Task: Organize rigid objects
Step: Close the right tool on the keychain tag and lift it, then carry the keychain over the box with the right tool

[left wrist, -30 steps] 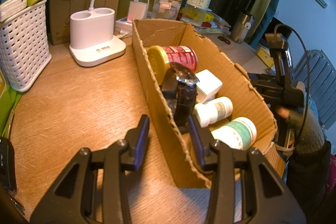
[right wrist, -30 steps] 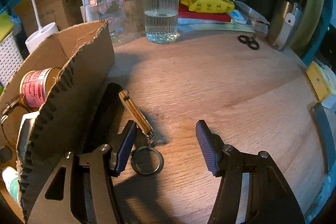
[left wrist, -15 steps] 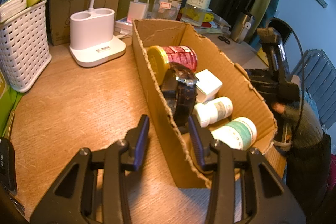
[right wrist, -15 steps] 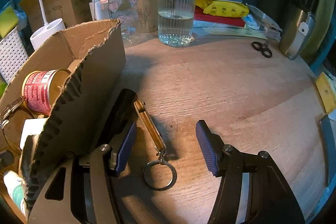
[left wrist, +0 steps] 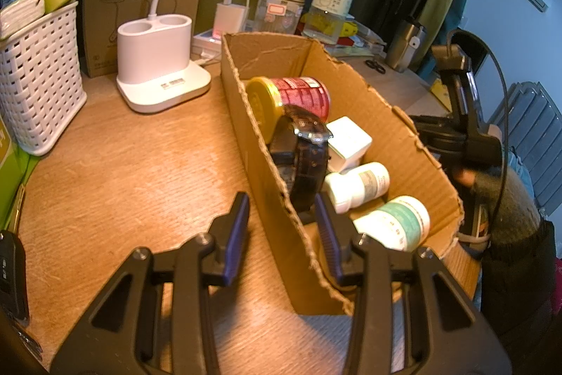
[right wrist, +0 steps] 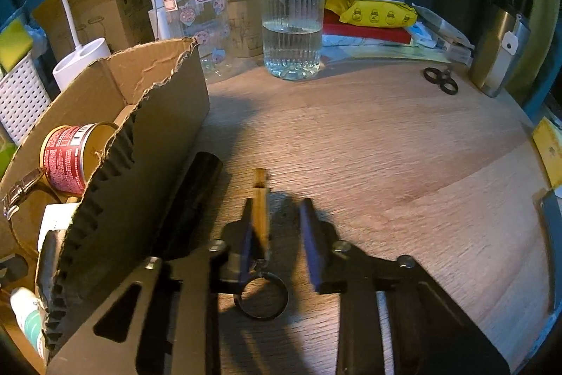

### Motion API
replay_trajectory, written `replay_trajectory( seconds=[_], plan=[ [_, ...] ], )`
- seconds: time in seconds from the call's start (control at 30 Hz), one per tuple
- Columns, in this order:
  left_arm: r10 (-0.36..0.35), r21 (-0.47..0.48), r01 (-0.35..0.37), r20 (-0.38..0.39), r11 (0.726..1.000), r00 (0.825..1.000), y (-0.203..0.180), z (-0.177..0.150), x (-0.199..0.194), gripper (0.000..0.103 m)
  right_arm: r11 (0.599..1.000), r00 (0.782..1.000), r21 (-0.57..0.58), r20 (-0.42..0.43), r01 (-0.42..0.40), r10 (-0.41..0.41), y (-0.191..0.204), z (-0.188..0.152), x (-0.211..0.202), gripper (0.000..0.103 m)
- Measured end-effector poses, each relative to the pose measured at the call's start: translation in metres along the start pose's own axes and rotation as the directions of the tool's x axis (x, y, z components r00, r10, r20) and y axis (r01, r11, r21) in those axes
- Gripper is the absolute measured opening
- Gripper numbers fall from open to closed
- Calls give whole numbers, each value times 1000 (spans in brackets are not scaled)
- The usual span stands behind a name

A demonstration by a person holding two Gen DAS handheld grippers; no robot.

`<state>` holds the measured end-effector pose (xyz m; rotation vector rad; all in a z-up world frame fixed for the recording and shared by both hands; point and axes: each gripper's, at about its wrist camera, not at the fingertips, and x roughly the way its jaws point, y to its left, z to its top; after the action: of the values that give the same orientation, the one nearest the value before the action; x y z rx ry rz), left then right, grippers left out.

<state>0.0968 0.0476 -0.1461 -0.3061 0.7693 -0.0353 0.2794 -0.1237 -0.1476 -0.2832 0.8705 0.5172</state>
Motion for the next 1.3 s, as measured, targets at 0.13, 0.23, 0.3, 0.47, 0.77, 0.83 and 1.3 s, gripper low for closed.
replay_trajectory(
  seconds=[0.13, 0.23, 0.3, 0.47, 0.77, 0.83, 1.3],
  plan=[
    [0, 0, 0, 0, 1000, 1000, 0, 0, 0, 41, 1000, 1000, 9, 1, 6, -6, -3, 0, 0, 10],
    [-1, -1, 1, 0, 1000, 1000, 0, 0, 0, 41, 1000, 1000, 16, 1, 8, -8, -4, -1, -1, 8],
    [0, 0, 0, 0, 1000, 1000, 0, 0, 0, 41, 1000, 1000, 15, 1, 9, -9, -4, 0, -1, 8],
    [0, 0, 0, 0, 1000, 1000, 0, 0, 0, 41, 999, 1000, 22, 1, 24, -24, -6, -1, -2, 8],
    [0, 0, 0, 0, 1000, 1000, 0, 0, 0, 41, 999, 1000, 26, 6, 25, -25, -8, -2, -2, 8],
    [0, 0, 0, 0, 1000, 1000, -1, 0, 0, 41, 999, 1000, 24, 13, 24, -24, -8, -3, -4, 8],
    [0, 0, 0, 0, 1000, 1000, -1, 0, 0, 41, 999, 996, -19, 72, 45, -43, -1, 0, -19, 8]
  ],
)
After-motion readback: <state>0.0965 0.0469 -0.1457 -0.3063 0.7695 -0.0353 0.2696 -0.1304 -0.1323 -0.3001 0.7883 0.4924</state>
